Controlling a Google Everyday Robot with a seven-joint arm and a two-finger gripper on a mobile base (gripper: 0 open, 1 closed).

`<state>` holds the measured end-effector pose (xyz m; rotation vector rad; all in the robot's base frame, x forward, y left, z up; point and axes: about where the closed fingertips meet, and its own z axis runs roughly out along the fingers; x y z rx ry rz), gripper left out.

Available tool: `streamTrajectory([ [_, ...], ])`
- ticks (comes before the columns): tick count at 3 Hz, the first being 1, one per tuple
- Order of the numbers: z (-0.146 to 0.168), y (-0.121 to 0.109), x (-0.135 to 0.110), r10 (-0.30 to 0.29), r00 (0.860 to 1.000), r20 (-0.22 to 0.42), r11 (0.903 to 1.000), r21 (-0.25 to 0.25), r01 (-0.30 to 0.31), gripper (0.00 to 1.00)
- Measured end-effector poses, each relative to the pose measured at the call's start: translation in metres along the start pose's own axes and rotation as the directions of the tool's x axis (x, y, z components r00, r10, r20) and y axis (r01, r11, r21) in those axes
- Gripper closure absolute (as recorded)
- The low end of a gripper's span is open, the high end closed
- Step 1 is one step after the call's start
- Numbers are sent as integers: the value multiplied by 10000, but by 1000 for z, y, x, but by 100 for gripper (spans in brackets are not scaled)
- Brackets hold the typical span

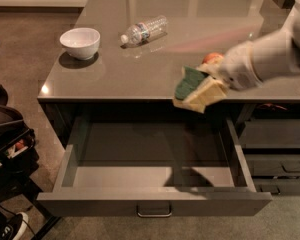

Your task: Pick sponge from top drawer and place on counter

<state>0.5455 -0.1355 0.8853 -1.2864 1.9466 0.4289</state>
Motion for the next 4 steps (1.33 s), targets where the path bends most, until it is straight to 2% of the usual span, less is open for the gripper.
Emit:
streamTrajectory([
  [1, 26, -29, -39, -904, 9959, -31, 9929, -776, 899, 100],
  [2, 59, -60, -62, -1329, 9909, 196, 9818, -1345, 1343, 100],
  [3, 98, -81, -61, -1207, 9895, 796, 9734, -1863, 1337, 100],
  [4, 103, -86, -59, -1126, 9899, 866, 9740, -1875, 1272, 81],
])
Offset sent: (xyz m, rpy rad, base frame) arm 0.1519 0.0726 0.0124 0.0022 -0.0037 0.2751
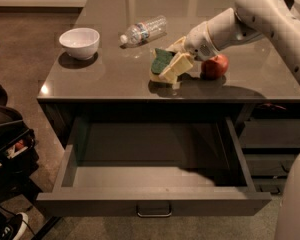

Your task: Pick sponge from top drawer and place on counter

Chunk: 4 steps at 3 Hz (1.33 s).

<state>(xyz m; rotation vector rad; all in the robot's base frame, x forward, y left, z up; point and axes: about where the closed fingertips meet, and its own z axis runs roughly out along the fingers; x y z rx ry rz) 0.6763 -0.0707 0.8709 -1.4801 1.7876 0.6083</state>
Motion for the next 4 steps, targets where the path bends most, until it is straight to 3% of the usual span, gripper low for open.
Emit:
streamTrajectory([
  [3, 0, 0, 0, 0, 10000, 0, 10000, -2, 0, 12],
  [4, 0, 0, 0, 0, 10000, 0, 10000, -2, 0, 0],
])
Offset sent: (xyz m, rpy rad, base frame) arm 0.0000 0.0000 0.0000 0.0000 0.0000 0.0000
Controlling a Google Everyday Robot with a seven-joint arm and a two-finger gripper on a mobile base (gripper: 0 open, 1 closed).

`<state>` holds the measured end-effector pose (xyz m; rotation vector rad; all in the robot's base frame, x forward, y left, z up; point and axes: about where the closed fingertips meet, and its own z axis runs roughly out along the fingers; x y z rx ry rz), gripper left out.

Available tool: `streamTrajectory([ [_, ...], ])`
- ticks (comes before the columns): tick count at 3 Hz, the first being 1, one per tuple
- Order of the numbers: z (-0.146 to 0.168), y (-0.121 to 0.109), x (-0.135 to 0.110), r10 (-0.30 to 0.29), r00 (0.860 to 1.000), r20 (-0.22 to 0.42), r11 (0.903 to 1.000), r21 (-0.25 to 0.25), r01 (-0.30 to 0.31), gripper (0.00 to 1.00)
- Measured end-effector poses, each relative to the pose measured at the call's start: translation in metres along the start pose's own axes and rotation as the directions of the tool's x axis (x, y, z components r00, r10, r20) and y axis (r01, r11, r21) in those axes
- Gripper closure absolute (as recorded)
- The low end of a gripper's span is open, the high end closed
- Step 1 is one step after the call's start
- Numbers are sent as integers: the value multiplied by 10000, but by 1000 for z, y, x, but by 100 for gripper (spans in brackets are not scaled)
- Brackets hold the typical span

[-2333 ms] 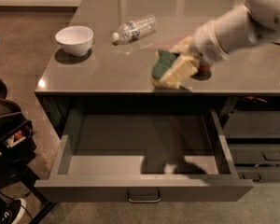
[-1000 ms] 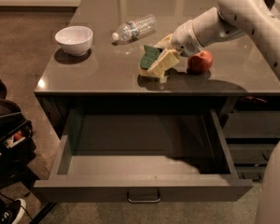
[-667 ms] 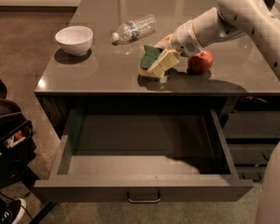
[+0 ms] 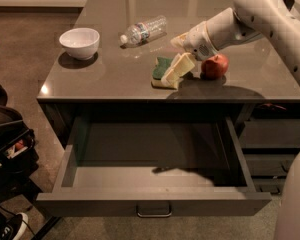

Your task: Pick sponge from top drawer and place on counter

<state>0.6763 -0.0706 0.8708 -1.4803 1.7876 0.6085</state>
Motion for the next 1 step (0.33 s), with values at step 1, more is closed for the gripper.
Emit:
streamTrajectory([
  [1, 0, 0, 0, 0, 10000, 0, 10000, -1, 0, 0],
])
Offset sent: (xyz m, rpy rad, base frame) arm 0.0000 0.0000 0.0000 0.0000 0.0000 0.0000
